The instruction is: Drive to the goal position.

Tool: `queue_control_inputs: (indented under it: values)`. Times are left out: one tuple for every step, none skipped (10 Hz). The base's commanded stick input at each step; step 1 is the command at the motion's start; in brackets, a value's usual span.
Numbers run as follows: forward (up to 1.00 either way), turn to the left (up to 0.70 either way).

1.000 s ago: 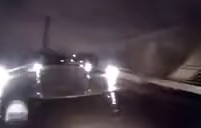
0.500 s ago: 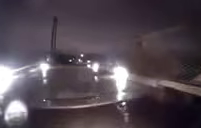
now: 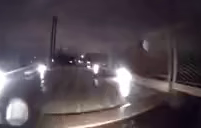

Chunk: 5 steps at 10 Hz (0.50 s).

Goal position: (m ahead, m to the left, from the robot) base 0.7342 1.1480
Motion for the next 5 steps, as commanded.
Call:
queue_control_inputs:
  values:
    - [1.0,0.0]
    - [1.0,0.0]
    - [1.0,0.0]
    - [1.0,0.0]
    - [1.0,0.0]
